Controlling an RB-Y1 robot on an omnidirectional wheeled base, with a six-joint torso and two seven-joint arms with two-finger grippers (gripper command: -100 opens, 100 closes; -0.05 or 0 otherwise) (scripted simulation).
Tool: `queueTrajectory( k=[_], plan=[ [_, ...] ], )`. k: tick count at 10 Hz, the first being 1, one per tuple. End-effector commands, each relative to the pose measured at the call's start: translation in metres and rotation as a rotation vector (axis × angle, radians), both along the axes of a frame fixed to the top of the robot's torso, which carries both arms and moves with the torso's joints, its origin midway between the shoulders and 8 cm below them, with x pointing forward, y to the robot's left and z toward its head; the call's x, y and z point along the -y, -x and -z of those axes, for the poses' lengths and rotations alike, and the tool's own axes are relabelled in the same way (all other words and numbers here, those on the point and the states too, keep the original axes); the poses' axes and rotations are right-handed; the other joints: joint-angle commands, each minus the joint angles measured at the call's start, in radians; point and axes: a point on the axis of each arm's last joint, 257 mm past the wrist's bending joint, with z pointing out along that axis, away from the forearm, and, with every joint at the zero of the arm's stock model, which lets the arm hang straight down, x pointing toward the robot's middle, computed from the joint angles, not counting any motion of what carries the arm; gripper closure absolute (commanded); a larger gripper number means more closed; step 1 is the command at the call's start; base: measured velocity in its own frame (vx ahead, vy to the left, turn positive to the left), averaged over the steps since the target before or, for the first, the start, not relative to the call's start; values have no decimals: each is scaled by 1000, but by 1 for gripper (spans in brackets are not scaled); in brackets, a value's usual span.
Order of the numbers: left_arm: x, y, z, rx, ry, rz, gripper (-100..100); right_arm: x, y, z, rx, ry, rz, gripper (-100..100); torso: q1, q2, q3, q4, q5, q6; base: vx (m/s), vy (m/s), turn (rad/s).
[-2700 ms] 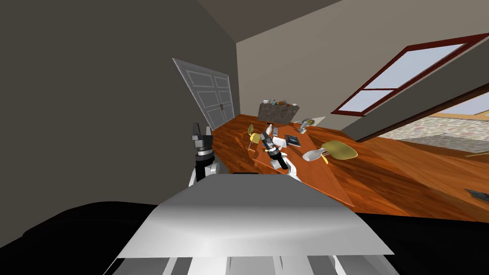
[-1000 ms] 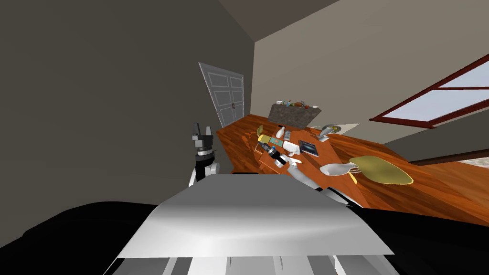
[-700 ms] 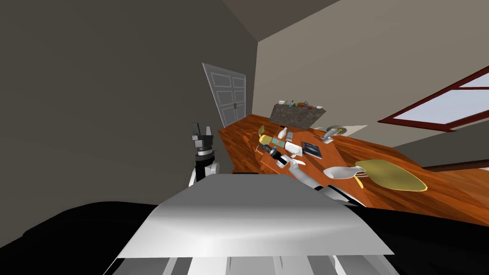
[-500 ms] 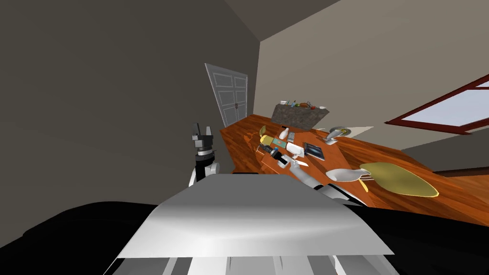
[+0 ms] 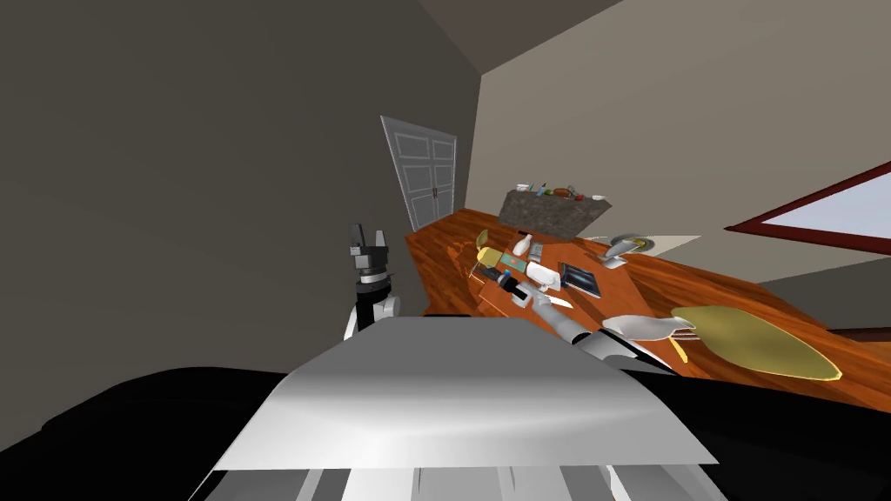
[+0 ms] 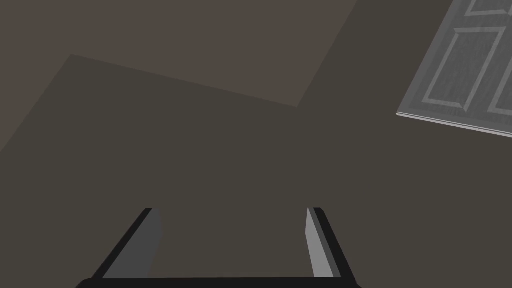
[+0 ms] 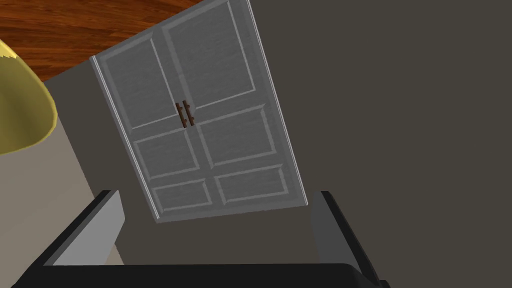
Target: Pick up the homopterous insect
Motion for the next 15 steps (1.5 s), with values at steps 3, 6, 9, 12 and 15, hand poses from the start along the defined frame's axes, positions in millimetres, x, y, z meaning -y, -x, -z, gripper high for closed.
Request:
queueTrajectory(
  k=[3,6,9,12,15],
  plan=[
    [0,0,0,0,0,0,0,30,1,25,-30,122,18,-100,0,0,0,0,0,0,3,8,48],
    [0,0,0,0,0,0,0,76,5,53,-66,311,27,-100,0,0,0,0,0,0,4,7,78],
    [0,0,0,0,0,0,0,82,7,57,-77,317,35,-100,0,0,0,0,0,0,2,1,14],
    [0,0,0,0,0,0,0,107,12,71,-102,409,41,-100,0,0,0,0,0,0,2,3,42],
    [0,0,0,0,0,0,0,143,21,88,-133,568,32,-100,0,0,0,0,0,0,6,3,54]
  ],
)
